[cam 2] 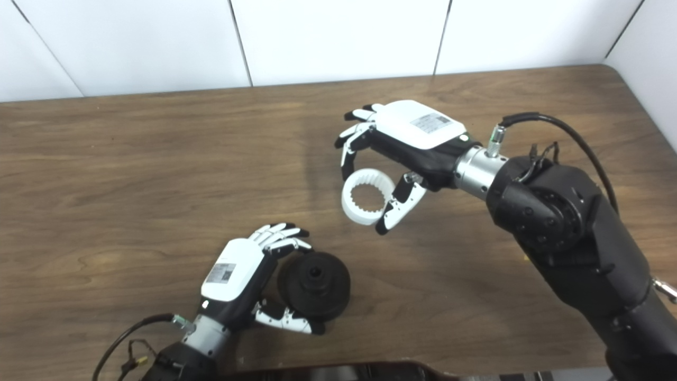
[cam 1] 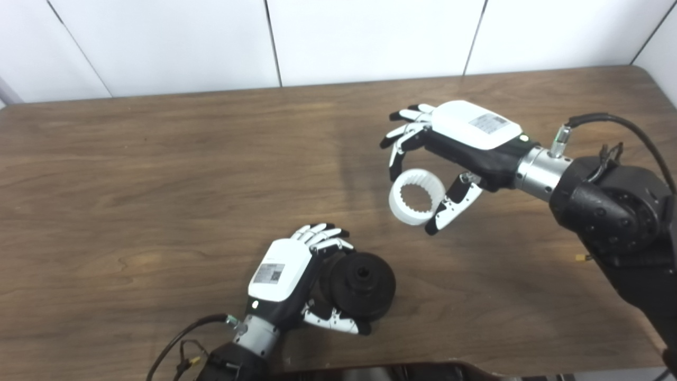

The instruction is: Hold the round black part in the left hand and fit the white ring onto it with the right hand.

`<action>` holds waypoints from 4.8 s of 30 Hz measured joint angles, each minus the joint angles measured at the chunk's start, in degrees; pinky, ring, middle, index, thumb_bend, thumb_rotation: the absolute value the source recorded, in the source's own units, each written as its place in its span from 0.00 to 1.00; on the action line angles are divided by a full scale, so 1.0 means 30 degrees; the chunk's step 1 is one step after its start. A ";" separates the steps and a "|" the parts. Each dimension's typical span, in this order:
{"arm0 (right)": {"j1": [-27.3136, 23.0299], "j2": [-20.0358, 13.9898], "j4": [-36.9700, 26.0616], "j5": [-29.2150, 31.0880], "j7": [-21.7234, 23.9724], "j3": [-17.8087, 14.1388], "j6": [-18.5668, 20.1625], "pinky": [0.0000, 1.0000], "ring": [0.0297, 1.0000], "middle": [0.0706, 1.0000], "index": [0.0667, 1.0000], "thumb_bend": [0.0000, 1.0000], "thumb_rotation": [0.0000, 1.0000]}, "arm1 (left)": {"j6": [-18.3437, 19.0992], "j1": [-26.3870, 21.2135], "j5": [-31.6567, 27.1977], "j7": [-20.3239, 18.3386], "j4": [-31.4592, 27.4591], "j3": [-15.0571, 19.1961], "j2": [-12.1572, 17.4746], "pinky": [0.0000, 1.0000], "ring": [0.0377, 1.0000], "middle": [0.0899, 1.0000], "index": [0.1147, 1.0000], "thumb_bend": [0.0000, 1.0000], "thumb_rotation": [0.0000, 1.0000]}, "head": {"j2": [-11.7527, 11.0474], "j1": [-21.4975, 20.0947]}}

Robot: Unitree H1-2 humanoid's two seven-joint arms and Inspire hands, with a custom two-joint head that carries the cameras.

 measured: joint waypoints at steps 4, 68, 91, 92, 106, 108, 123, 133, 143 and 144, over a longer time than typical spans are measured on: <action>-0.0004 0.0127 -0.0514 0.0094 0.0296 -0.0085 0.0033 1.00 0.95 0.80 0.44 0.53 0.14 | 0.0184 -0.0106 0.0303 -0.0077 -0.0006 -0.0072 -0.0100 0.88 0.88 0.81 0.50 0.84 0.21 | 0.0556 -0.0088; 0.1637 0.3215 0.1478 -0.0653 0.1201 0.2284 -0.1255 1.00 0.99 0.83 0.44 0.53 0.14 | 0.0837 -0.0486 0.0670 -0.0657 -0.0134 -0.0244 -0.0509 0.86 0.87 0.81 0.51 0.84 0.19 | 0.1289 0.0586; 0.1638 0.3131 0.2105 -0.0580 0.1130 0.2445 -0.1765 1.00 0.98 0.82 0.44 0.53 0.14 | 0.0937 -0.0483 0.0648 -0.0808 -0.0325 -0.0380 -0.0510 0.87 0.87 0.81 0.51 0.84 0.19 | 0.1319 0.0439; 0.1652 0.3116 0.2266 -0.0559 0.1116 0.2441 -0.1845 1.00 0.98 0.82 0.44 0.53 0.14 | 0.0936 -0.0482 0.0646 -0.0809 -0.0326 -0.0381 -0.0511 0.87 0.87 0.81 0.51 0.84 0.19 | 0.1319 0.0439; 0.1747 0.3043 0.3495 0.0052 0.0587 0.2192 -0.2955 0.97 0.95 0.81 0.45 0.53 0.14 | 0.1099 -0.0496 0.0738 -0.0869 -0.0440 -0.0398 -0.0555 0.86 0.87 0.80 0.51 0.85 0.17 | 0.1319 0.0264; 0.1748 0.3044 0.3548 0.0048 0.0561 0.2190 -0.3016 0.97 0.95 0.81 0.45 0.53 0.15 | 0.1099 -0.0496 0.0737 -0.0870 -0.0439 -0.0396 -0.0553 0.86 0.87 0.80 0.51 0.85 0.17 | 0.1319 0.0293; 0.1883 0.3062 0.4067 -0.0358 0.0486 0.1788 -0.2910 0.93 0.94 0.80 0.62 1.00 0.42 | 0.1033 -0.0501 0.0696 -0.0832 -0.0435 -0.0403 -0.0529 0.86 0.87 0.80 0.50 0.85 0.18 | 0.1260 0.0293; 0.1085 0.3329 0.2937 0.0466 0.0529 0.1360 -0.1467 0.93 0.97 0.83 0.62 1.00 0.41 | 0.0876 -0.0531 0.0596 -0.0608 -0.0127 -0.0370 -0.0459 0.86 0.87 0.80 0.51 0.84 0.18 | 0.0792 0.0352; 0.0689 0.3230 0.2475 0.0922 0.0576 0.1122 -0.0489 0.91 0.97 0.86 0.63 1.00 0.41 | 0.0813 -0.0566 0.0559 -0.0455 -0.0030 -0.0354 -0.0357 0.86 0.87 0.80 0.50 0.84 0.18 | 0.0411 0.0205; 0.0631 0.3187 0.2412 0.1033 0.0591 0.1097 -0.0403 0.91 0.97 0.86 0.63 1.00 0.41 | 0.0812 -0.0565 0.0555 -0.0449 -0.0027 -0.0354 -0.0357 0.86 0.87 0.81 0.50 0.84 0.18 | 0.0323 0.0176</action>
